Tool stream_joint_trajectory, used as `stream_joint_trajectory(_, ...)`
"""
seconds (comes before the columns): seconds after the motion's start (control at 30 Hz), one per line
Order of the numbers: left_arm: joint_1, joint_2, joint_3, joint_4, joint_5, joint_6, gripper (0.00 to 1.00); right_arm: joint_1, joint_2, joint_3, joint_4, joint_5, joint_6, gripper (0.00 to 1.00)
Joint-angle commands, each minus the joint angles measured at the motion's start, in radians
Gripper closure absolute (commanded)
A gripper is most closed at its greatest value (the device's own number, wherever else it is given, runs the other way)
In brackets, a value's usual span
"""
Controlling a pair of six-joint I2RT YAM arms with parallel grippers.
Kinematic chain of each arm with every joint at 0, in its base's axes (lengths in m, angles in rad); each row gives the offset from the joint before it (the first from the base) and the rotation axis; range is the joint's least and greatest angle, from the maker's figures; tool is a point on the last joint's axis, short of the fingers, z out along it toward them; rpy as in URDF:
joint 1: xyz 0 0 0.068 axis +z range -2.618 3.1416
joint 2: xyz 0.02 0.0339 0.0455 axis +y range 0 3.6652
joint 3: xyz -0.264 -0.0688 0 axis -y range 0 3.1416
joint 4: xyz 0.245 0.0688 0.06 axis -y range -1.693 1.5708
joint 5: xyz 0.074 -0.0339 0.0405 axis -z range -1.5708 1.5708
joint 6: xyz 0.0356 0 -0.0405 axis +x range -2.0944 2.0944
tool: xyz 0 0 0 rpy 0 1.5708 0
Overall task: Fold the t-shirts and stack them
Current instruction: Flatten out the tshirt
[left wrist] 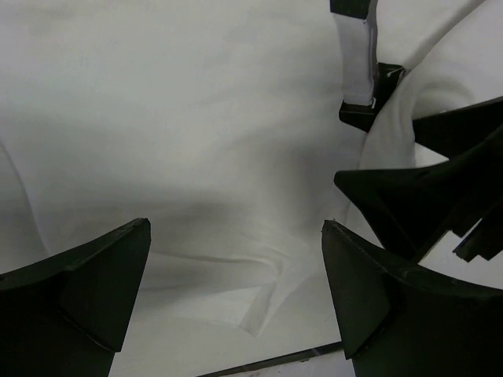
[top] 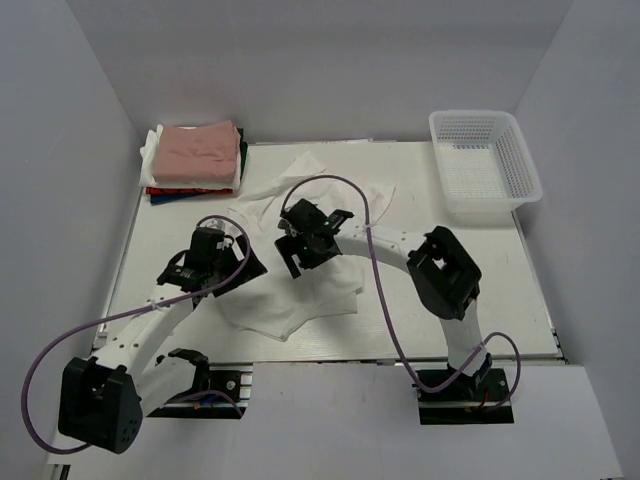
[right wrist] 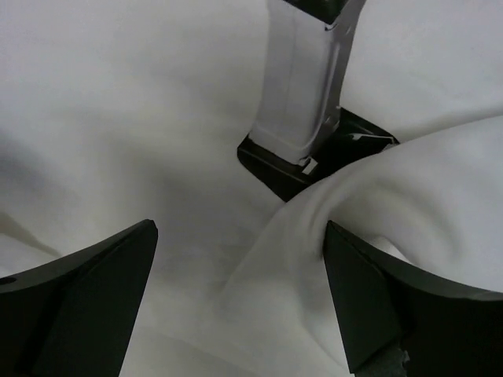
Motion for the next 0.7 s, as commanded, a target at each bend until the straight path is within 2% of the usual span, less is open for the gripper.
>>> stream_joint_trajectory(0.0,-0.002,-0.030,0.032,-0.043,-0.049,-0.005,0.00,-0.024,-0.172,-0.026,0.056,-0.055,-0.010,0.10)
stream_joint_trajectory(0.03,-0.002,-0.030,0.032,-0.034,-0.049,-0.005,0.00,-0.028,-0.200,-0.120,0.114,-0.058,-0.006,0.10)
stream_joint_trajectory(0.17,-0.002,0.030,0.032,0.032,-0.049,-0.005,0.00,-0.050,-0.394,-0.288,0.246,-0.053,0.008,0.10)
stream_joint_trajectory(0.33,-0.002,0.178,0.090,0.152,-0.029,-0.005,0.00,-0.134,-0.538,-0.486,0.253,-0.069,0.068,0.10)
stream_joint_trajectory(0.47,-0.002,0.330,0.196,0.187,-0.017,0.029,0.00,-0.252,-0.544,-0.632,0.320,-0.218,0.068,0.10)
stream_joint_trajectory(0.57,-0.002,0.412,0.285,0.172,-0.029,0.055,0.00,-0.283,-0.495,-0.641,0.359,-0.302,0.030,0.10)
stream_joint_trajectory(0.67,0.009,0.493,0.320,0.172,-0.029,0.055,0.00,-0.309,-0.428,-0.627,0.352,-0.339,0.027,0.15)
